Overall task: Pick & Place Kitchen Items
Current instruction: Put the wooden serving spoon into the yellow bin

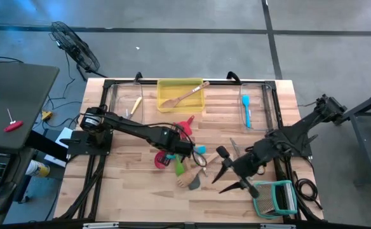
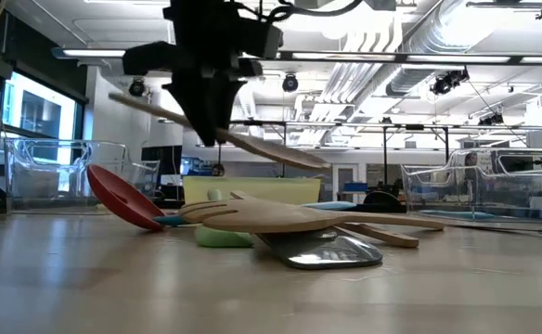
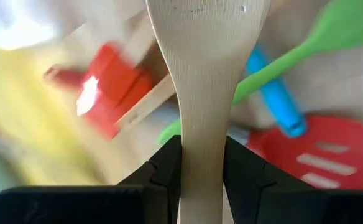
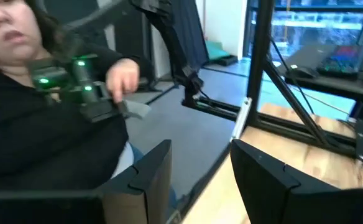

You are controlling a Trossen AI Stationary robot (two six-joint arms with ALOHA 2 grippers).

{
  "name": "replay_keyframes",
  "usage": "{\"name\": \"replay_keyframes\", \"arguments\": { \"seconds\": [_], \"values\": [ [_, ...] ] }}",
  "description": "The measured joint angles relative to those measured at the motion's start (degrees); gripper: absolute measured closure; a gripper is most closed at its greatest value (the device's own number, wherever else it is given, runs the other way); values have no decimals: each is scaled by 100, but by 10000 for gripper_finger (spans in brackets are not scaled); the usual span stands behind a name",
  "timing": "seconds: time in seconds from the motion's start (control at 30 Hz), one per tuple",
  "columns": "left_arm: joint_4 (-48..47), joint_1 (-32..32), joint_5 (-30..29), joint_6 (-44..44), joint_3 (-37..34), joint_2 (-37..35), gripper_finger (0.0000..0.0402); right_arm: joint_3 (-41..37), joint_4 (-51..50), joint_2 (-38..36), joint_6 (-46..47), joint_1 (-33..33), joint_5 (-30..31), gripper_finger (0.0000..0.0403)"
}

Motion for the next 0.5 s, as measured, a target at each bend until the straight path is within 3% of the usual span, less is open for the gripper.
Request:
{"name": "replay_keyframes", "arguments": {
  "seconds": [0.27, 0.5],
  "values": [
    [-1015, 109, -1278, -810, 832, 2, 317, 0, -60, -113, -14, 521, 2, 245],
    [-1334, 894, -1968, -925, 1925, 2, 317, 0, -289, -113, -203, 808, 390, 245]
  ]
}}
